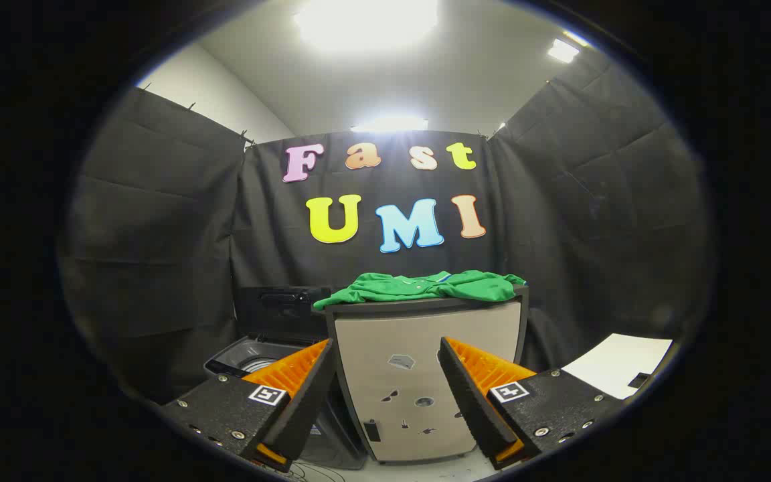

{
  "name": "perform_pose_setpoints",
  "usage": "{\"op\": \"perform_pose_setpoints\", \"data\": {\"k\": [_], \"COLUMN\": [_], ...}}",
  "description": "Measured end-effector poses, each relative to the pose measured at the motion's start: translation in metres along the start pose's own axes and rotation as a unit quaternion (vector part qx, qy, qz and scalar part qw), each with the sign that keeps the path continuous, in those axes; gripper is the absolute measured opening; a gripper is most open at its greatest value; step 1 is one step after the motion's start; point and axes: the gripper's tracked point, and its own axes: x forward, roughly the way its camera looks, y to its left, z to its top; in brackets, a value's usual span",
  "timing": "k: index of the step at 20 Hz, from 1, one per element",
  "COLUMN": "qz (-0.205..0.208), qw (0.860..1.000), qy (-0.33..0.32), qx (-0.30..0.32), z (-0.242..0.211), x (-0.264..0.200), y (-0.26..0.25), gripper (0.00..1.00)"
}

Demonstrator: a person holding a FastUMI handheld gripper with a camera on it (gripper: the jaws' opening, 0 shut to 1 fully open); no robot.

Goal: Put the clothes into the washing machine and then close the washing machine lid.

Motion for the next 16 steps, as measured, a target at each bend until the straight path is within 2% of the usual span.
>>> {"op": "perform_pose_setpoints", "data": {"k": [8,16], "qz": [-0.005,-0.005], "qw": [1.000,0.999], "qy": [-0.025,-0.031], "qx": [0.001,0.014], "z": [0.037,0.075], "x": [0.005,0.047], "y": [-0.001,-0.002], "gripper": [0.95,0.95]}}
